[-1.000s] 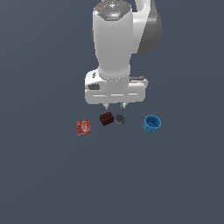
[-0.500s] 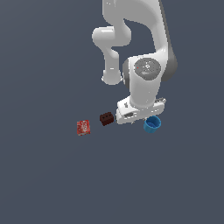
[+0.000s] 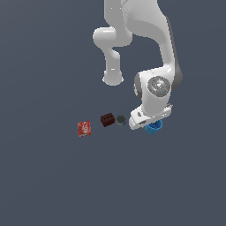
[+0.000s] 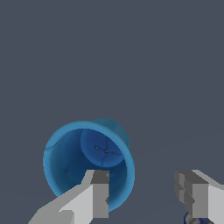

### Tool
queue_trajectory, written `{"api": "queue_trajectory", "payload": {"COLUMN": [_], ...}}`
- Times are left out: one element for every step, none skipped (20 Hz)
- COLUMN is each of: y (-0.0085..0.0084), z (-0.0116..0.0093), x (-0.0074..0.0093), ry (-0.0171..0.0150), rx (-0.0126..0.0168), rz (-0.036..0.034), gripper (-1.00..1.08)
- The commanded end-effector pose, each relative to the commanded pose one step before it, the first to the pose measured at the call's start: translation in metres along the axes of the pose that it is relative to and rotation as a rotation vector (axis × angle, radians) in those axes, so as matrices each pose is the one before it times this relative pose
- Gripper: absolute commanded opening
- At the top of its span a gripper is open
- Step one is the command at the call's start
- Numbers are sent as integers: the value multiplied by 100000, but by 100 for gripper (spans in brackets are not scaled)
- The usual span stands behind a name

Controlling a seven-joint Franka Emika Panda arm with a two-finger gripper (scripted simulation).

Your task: Pick up a designated object from a clutter of objects.

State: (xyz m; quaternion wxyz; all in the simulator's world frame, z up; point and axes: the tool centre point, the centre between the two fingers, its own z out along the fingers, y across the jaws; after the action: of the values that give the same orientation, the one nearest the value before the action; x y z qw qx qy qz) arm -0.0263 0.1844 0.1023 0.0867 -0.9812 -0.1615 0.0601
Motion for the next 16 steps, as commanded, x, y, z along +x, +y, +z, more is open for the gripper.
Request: {"api": "queue_trajectory", "payload": {"y": [-408, -32, 119, 0, -1, -2, -2, -39, -4, -5, -43, -4, -3, -2, -2, 0], "z": [565, 43, -175, 38, 114, 190, 266, 332, 417, 473, 406, 340, 264, 188, 113, 38], "x": [-23, -5, -18, 0, 1, 1, 0, -7, -6, -11, -18, -14, -13, -10, -6, -2], "ry": [-159, -24, -46, 0, 0, 0, 0, 15, 0, 0, 14, 0, 0, 0, 0, 0], "rx": [437, 31, -158, 0, 0, 0, 0, 54, 0, 0, 50, 0, 0, 0, 0, 0], "rz": [-734, -57, 222, 0, 0, 0, 0, -80, 0, 0, -83, 0, 0, 0, 0, 0], "gripper": [28, 28, 28, 28, 28, 28, 28, 28, 28, 28, 28, 28, 28, 28, 28, 28]}}
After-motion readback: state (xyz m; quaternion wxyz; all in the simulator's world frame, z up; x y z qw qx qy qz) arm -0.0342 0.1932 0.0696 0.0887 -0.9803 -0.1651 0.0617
